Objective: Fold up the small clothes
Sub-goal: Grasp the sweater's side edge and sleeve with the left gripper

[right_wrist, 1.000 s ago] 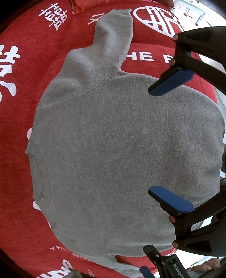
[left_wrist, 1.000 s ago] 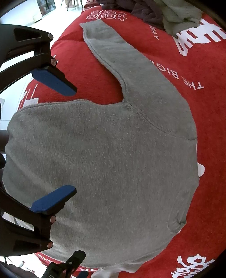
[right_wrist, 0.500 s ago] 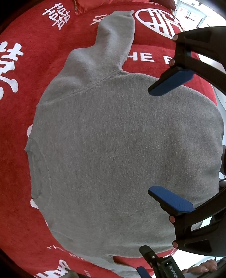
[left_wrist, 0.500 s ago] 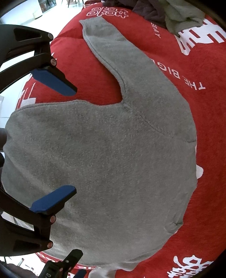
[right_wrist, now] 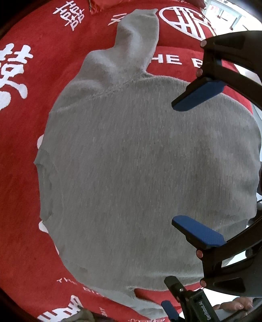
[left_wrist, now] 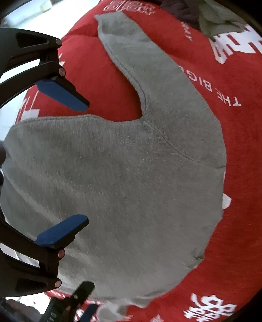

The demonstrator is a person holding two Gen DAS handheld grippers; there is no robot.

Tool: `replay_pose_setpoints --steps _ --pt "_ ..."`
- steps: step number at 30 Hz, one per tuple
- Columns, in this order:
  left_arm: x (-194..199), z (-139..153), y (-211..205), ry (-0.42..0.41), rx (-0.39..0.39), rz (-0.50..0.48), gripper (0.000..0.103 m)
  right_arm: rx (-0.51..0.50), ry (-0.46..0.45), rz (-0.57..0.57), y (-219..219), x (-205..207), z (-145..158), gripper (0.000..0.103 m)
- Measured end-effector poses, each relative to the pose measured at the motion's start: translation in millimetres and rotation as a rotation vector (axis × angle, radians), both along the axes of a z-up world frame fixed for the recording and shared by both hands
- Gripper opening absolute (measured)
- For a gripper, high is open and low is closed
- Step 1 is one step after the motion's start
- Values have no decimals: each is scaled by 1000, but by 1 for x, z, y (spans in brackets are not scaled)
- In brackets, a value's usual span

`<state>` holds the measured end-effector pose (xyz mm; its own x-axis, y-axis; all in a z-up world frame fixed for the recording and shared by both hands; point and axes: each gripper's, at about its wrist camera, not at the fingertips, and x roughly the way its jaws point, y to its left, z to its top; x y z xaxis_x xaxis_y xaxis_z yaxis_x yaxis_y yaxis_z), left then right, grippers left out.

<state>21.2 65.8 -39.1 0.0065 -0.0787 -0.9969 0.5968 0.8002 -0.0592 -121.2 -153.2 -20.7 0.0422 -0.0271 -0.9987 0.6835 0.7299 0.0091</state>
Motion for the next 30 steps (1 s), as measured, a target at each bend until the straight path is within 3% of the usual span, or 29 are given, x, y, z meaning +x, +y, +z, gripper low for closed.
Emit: replay_pose_setpoints --steps 3,7,14,21,27,30 --pt "17 2 22 56 -114 101 103 1 -10 15 5 7 2 103" --pt "53 9 73 65 -300 251 103 -3 -26 52 17 21 4 103" --pt "117 -6 203 28 -452 612 103 16 -69 132 52 48 2 103" --pt "139 -63 308 94 -568 905 103 47 -74 201 90 76 -10 103" --pt "159 -74 303 100 -616 895 103 51 -87 243 116 97 -10 103" --pt "173 -77 291 92 -597 861 103 49 -90 258 125 107 -9 103"
